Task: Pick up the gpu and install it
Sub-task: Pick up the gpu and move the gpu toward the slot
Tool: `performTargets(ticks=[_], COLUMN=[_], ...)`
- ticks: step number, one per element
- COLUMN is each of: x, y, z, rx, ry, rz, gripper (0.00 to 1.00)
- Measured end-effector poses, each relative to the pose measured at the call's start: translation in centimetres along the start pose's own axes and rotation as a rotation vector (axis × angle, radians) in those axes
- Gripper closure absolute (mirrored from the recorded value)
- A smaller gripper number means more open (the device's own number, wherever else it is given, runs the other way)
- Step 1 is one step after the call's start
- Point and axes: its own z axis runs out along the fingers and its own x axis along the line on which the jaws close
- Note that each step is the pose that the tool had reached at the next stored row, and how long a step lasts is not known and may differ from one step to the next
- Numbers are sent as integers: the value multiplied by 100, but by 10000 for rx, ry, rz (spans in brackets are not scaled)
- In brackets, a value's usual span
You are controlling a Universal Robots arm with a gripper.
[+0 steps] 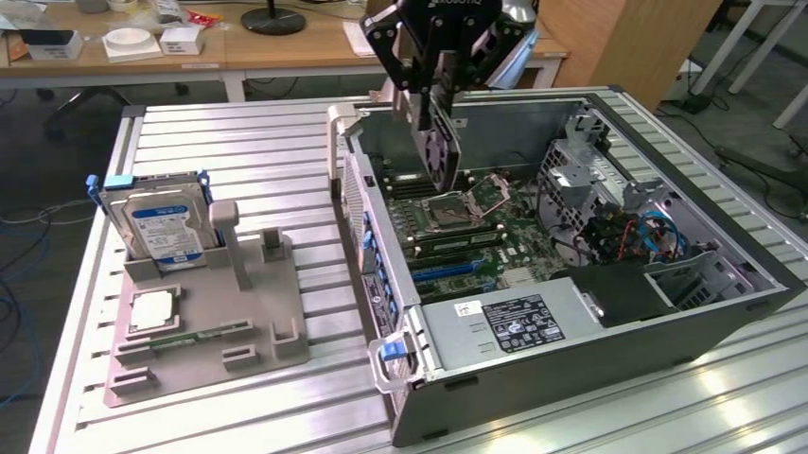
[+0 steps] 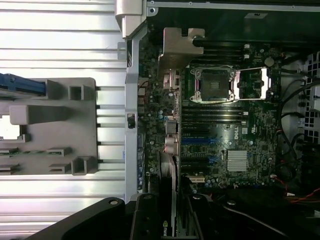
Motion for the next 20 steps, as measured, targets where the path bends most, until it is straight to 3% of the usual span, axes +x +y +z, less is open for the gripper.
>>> performTargets(ticks=[20], x=[-253], y=[4], z=[5], rx=[0], ry=[0], rz=[-1], gripper=[74])
